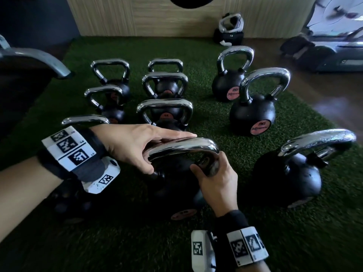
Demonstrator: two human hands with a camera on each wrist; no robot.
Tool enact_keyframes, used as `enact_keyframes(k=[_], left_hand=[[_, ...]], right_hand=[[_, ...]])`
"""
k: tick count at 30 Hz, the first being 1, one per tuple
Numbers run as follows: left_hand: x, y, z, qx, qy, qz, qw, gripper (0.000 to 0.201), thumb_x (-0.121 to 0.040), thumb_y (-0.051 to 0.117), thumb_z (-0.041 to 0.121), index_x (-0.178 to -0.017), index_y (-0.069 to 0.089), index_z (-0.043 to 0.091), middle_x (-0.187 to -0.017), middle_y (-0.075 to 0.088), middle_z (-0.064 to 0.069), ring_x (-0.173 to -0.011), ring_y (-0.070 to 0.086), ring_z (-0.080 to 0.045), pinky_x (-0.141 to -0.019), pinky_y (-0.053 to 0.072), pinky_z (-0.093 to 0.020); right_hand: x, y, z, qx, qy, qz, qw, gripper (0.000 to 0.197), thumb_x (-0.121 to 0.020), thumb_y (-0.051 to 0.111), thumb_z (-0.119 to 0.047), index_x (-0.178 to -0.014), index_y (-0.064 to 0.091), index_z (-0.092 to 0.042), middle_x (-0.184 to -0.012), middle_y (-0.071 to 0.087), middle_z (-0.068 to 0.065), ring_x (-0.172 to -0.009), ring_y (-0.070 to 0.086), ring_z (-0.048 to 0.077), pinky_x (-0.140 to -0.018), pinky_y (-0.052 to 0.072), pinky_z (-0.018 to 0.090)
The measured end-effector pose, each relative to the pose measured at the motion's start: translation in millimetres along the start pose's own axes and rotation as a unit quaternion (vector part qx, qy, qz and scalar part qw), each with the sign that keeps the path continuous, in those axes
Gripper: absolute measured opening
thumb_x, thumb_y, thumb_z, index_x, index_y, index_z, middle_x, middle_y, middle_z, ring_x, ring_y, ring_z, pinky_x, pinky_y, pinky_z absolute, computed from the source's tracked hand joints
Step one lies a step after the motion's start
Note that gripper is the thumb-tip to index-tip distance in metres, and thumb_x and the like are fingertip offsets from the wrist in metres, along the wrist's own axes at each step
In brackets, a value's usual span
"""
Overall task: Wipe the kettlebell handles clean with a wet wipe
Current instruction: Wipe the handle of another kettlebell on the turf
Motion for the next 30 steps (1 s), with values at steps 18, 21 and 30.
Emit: enact_keyframes(k=[18, 21, 30], left_hand=[[-1, 14, 104, -0.046, 0.114, 0.284, 0.951, 0.038, -0.086, 0.073, 0.027, -0.121, 0.071, 0.040, -0.113, 0.071, 0.020, -0.104, 0.062, 0.005, -0.088, 0.043, -0.004], [-17, 32, 98, 0.031, 0.096, 0.334, 0.937, 0.025, -0.084, 0.069, 0.021, -0.104, 0.075, 0.035, -0.096, 0.072, 0.019, -0.092, 0.064, 0.002, -0.082, 0.047, -0.011], [-130, 107, 72, 0.217, 0.042, 0.271, 0.937, 0.065, -0.085, 0.076, 0.022, -0.145, 0.052, 0.024, -0.137, 0.060, 0.007, -0.125, 0.057, -0.007, -0.106, 0.049, -0.025]], right_hand=[[22, -80, 5, -0.113, 0.119, -0.068, 0.984, 0.041, -0.084, 0.072, 0.008, -0.112, 0.072, -0.022, -0.089, 0.075, 0.001, -0.079, 0.064, 0.012, -0.074, 0.052, 0.031], [15, -122, -20, -0.116, 0.120, -0.032, 0.985, 0.047, -0.082, 0.070, 0.012, -0.113, 0.074, -0.023, -0.104, 0.075, 0.018, -0.088, 0.064, 0.018, -0.086, 0.052, 0.038], [-5, -213, -53, 0.007, 0.050, 0.063, 0.997, 0.043, -0.086, 0.066, 0.012, -0.107, 0.076, -0.024, -0.085, 0.076, 0.004, -0.070, 0.063, 0.008, -0.068, 0.052, 0.025]])
Point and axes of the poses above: each hand's wrist, its own x-axis away from the middle knuckle, its own y-axis out of the palm, z = x × y, the point moved 9 cm from there along -x, towards the middle knuckle
